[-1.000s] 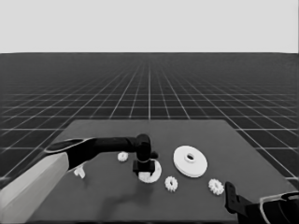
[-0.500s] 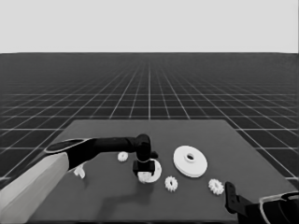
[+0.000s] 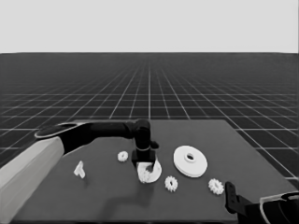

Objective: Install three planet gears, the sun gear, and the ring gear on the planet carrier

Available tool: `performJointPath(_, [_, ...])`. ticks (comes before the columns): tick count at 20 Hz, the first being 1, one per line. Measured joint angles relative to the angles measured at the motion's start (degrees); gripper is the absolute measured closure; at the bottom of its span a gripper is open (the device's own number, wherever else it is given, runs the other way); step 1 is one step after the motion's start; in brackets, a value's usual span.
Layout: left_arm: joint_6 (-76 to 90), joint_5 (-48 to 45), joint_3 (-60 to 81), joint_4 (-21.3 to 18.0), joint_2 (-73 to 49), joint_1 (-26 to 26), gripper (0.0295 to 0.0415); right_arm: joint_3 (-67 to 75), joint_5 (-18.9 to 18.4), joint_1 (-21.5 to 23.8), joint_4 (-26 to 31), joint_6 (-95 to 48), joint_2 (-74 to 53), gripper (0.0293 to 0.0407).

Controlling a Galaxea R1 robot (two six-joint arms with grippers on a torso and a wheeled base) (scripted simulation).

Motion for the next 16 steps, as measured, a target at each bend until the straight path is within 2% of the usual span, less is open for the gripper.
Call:
performJointPath(3, [25.11, -4.05, -14.96, -3.29, -10.42, -2.41, 0.0326, 0.0, 0.0, 0.0, 0.0, 0.0, 0.0, 0.0315])
performJointPath(6, [31.71, -4.62, -21.98, -4.05, -10.13, -2.55, 0.0326, 0.0, 0.0, 0.0, 0.0, 0.0, 0.0, 0.0315])
performJointPath(10, [33.32, -4.75, -23.8, -4.23, -9.76, -2.53, 0.0326, 0.0, 0.0, 0.0, 0.0, 0.0, 0.0, 0.0315])
performJointPath(12, [35.76, -9.04, -28.78, 0.89, -7.84, 4.07, 0.0326, 0.0, 0.0, 0.0, 0.0, 0.0, 0.0, 0.0315])
performJointPath(16, [37.79, -11.5, -33.03, 2.74, -6.13, 7.14, 0.0326, 0.0, 0.0, 0.0, 0.0, 0.0, 0.0, 0.0315])
